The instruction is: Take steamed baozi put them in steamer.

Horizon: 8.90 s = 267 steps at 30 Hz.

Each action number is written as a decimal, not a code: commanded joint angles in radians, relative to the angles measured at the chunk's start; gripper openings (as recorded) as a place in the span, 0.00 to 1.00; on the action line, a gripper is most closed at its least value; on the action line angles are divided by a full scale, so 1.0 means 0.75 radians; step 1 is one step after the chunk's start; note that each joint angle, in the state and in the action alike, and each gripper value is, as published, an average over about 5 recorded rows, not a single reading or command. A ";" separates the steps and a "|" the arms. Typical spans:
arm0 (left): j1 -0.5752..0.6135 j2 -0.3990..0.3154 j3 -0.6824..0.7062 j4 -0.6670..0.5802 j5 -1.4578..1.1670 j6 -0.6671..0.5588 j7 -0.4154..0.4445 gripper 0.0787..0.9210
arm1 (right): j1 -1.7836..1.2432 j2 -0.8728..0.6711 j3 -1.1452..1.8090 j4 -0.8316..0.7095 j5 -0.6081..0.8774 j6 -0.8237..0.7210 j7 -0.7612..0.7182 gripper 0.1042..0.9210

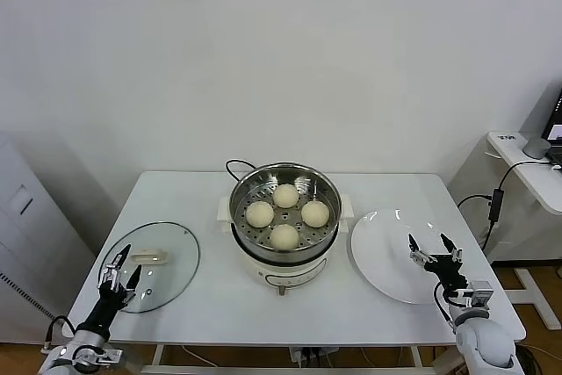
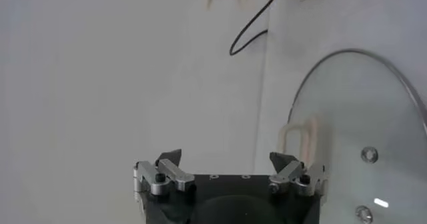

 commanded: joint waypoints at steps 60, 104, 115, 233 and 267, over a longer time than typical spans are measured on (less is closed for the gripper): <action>-0.248 0.122 0.030 -0.128 -0.164 0.081 0.179 0.02 | 0.036 0.016 0.005 -0.015 -0.012 -0.022 -0.011 0.88; -0.729 0.020 1.003 -0.572 0.122 1.057 0.699 0.02 | 0.060 0.000 -0.037 -0.019 -0.031 -0.041 0.005 0.88; -0.784 -0.112 1.080 -0.422 0.170 1.080 0.698 0.02 | 0.073 0.004 -0.034 -0.053 -0.031 -0.035 -0.003 0.88; -0.330 -0.030 0.212 -0.068 -2.024 0.543 0.413 0.88 | -0.088 0.034 0.090 0.265 -0.044 -0.158 -0.002 0.88; -0.316 -0.094 0.201 -0.134 -2.032 0.568 0.417 0.88 | -0.081 0.061 0.087 0.230 -0.142 -0.166 0.034 0.88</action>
